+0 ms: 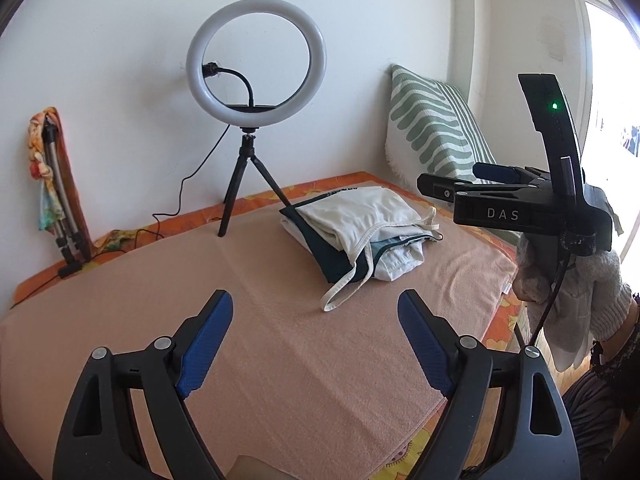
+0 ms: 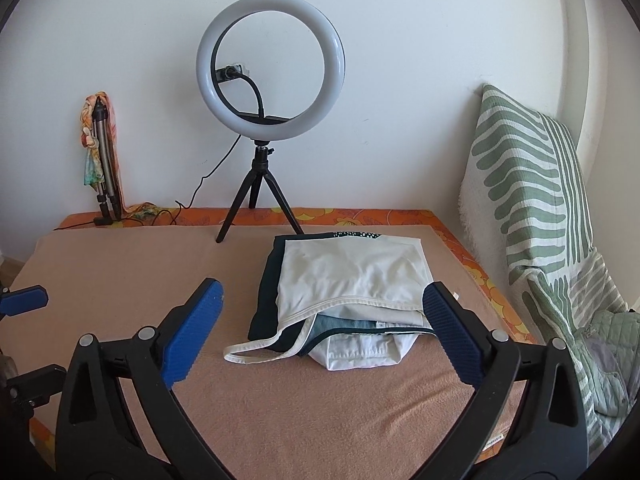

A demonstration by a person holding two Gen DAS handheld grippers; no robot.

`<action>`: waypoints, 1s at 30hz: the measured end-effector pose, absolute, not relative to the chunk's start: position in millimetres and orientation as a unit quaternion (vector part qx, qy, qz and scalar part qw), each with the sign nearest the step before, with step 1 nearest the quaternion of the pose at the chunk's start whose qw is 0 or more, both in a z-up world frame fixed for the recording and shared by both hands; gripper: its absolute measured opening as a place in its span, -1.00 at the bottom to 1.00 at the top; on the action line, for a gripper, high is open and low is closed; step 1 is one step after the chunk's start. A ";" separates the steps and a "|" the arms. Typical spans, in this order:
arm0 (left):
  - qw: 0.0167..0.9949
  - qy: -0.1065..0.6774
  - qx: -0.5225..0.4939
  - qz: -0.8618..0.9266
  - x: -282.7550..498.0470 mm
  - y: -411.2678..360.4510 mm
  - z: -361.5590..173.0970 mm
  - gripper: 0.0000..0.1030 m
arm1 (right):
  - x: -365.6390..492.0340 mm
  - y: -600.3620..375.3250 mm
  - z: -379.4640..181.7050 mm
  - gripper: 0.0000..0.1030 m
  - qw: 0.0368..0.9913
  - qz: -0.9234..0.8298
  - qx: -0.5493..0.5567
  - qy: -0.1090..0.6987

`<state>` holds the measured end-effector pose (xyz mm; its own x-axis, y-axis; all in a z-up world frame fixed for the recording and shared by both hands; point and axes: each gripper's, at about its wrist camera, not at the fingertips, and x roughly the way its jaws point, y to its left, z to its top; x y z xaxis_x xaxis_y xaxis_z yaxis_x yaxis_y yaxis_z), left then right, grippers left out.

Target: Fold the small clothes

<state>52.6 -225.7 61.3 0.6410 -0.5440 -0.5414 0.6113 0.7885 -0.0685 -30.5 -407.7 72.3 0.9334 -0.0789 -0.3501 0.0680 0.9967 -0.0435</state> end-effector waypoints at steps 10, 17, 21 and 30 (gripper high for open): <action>0.911 0.285 0.049 -0.294 44.0 -209.9 52.5 0.99 | -48.1 -389.7 52.3 0.99 0.985 -0.036 -0.013 0.170; 0.911 0.287 0.044 -0.291 39.1 -203.6 51.5 0.99 | -53.6 -389.3 41.2 1.00 0.985 -0.039 -0.003 0.165; 0.917 0.274 0.042 -0.287 34.0 -198.5 52.1 0.99 | -54.0 -389.8 41.2 1.00 0.986 -0.034 0.004 0.161; 0.917 0.274 0.040 -0.286 33.1 -194.7 51.2 0.99 | -51.6 -384.6 39.1 1.00 0.987 -0.029 0.004 0.161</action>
<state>33.1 -194.7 51.2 0.6865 -0.5019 -0.5261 0.5462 0.8336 -0.0825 -51.6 -384.6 39.1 0.9467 -0.0552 -0.3174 0.0581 0.9983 -0.0004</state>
